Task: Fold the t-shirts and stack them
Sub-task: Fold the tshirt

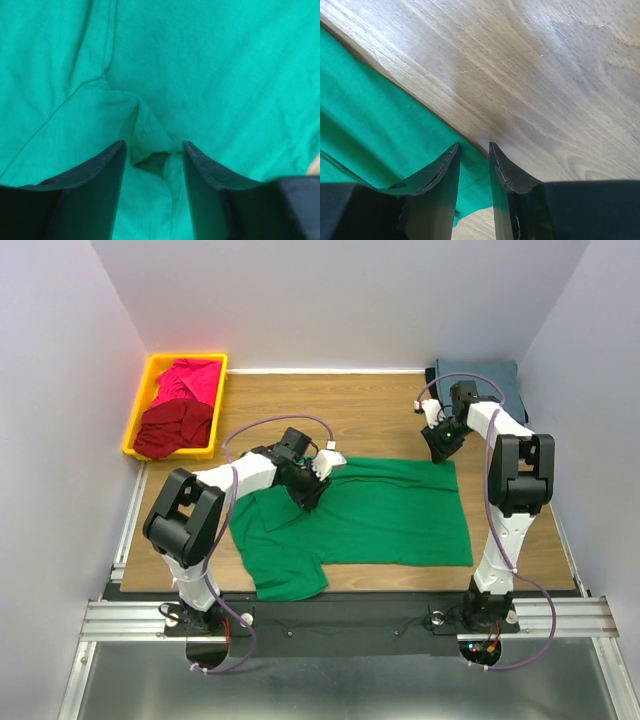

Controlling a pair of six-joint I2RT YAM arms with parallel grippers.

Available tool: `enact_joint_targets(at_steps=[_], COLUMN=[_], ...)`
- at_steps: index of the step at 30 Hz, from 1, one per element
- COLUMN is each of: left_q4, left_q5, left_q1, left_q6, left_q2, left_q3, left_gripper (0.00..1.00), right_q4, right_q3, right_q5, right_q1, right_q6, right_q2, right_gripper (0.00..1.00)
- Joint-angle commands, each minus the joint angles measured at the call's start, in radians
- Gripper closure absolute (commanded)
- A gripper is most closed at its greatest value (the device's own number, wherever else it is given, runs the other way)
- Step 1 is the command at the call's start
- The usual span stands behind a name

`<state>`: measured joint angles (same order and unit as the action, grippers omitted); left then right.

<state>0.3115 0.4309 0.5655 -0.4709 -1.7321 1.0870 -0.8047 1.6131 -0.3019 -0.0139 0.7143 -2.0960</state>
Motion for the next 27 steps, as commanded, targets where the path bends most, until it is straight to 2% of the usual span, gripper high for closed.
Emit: enact_joint_targets(at_steps=[1, 3, 4, 13, 18, 19, 20, 21, 22, 25, 27], left_q4=[-0.018, 0.001, 0.026, 0.176, 0.199, 0.204, 0.204, 0.202, 0.205, 0.213, 0.233], left_q5=[0.008, 0.022, 0.034, 0.078, 0.06, 0.062, 0.06, 0.057, 0.065, 0.09, 0.112], left_q1=[0.01, 0.01, 0.011, 0.011, 0.011, 0.011, 0.011, 0.013, 0.011, 0.011, 0.011], left_q6=[0.008, -0.012, -0.024, -0.14, -0.166, -0.17, -0.17, -0.173, -0.176, -0.198, -0.209], left_q2=[0.003, 0.025, 0.045, 0.152, 0.132, 0.123, 0.114, 0.097, 0.089, 0.092, 0.108], left_q3=[0.042, 0.037, 0.033, -0.013, -0.021, -0.018, -0.018, -0.015, -0.01, -0.003, 0.002], left_gripper=[0.66, 0.84, 0.98, 1.0, 1.0, 0.97, 0.89, 0.68, 0.61, 0.49, 0.48], right_q4=[0.029, 0.03, 0.032, 0.033, 0.032, 0.032, 0.033, 0.03, 0.03, 0.03, 0.029], right_q3=[0.001, 0.004, 0.004, -0.004, -0.004, -0.004, -0.004, -0.008, -0.01, -0.036, -0.048], right_q5=[0.02, 0.032, 0.043, 0.076, 0.075, 0.076, 0.078, 0.075, 0.07, 0.046, 0.037], right_q1=[-0.008, -0.008, -0.008, -0.008, -0.006, -0.006, -0.008, -0.006, -0.006, -0.008, -0.006], right_q6=[0.005, 0.007, 0.008, 0.019, 0.02, 0.02, 0.02, 0.024, 0.028, 0.063, 0.074], right_q2=[-0.004, -0.007, -0.009, -0.007, -0.004, -0.002, 0.001, 0.017, 0.031, 0.114, 0.157], right_gripper=[0.65, 0.65, 0.65, 0.65, 0.65, 0.65, 0.65, 0.65, 0.64, 0.59, 0.59])
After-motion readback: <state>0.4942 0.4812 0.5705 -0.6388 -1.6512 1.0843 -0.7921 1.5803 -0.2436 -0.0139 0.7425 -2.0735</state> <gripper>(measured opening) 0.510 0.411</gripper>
